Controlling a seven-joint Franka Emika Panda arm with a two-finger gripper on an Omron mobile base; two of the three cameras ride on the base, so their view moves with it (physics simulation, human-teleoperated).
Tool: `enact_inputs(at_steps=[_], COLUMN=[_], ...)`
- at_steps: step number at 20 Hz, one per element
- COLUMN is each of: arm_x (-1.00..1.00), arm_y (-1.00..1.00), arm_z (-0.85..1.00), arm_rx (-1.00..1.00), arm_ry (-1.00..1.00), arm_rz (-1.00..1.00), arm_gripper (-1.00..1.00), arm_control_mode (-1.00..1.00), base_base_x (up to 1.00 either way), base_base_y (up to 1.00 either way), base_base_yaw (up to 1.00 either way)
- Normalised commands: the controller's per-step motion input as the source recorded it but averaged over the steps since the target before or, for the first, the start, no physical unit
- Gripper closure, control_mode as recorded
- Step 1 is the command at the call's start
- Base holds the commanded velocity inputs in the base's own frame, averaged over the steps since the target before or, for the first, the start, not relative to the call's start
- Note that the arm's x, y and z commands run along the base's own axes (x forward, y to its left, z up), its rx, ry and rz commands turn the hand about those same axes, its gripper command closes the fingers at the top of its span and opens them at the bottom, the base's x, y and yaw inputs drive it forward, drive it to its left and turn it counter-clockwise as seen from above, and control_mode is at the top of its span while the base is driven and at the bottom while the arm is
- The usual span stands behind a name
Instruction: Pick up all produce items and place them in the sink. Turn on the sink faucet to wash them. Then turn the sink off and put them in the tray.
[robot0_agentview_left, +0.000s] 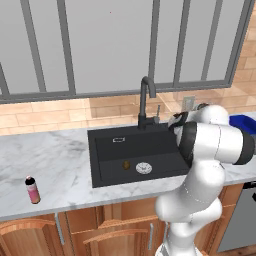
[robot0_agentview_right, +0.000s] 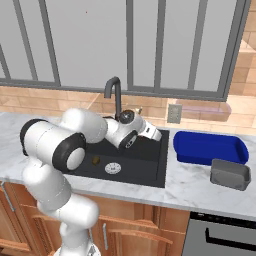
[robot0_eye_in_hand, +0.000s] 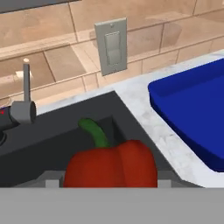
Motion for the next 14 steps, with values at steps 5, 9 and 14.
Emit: enact_inputs(at_steps=[5, 9, 14], arm_x=[0.0, 0.0, 0.0], arm_y=[-0.26, -0.34, -0.45], arm_z=[0.43, 0.15, 0.0], arm_rx=[0.0, 0.0, 0.0], arm_ry=[0.05, 0.11, 0.18], arm_rz=[-0.09, -0.1, -0.11], arm_gripper=[1.0, 1.0, 1.0], arm_control_mode=[-1.0, -1.0, -1.0], base_base_x=[0.0, 0.0, 0.0], base_base_y=[0.0, 0.0, 0.0], base_base_yaw=[0.0, 0.0, 0.0])
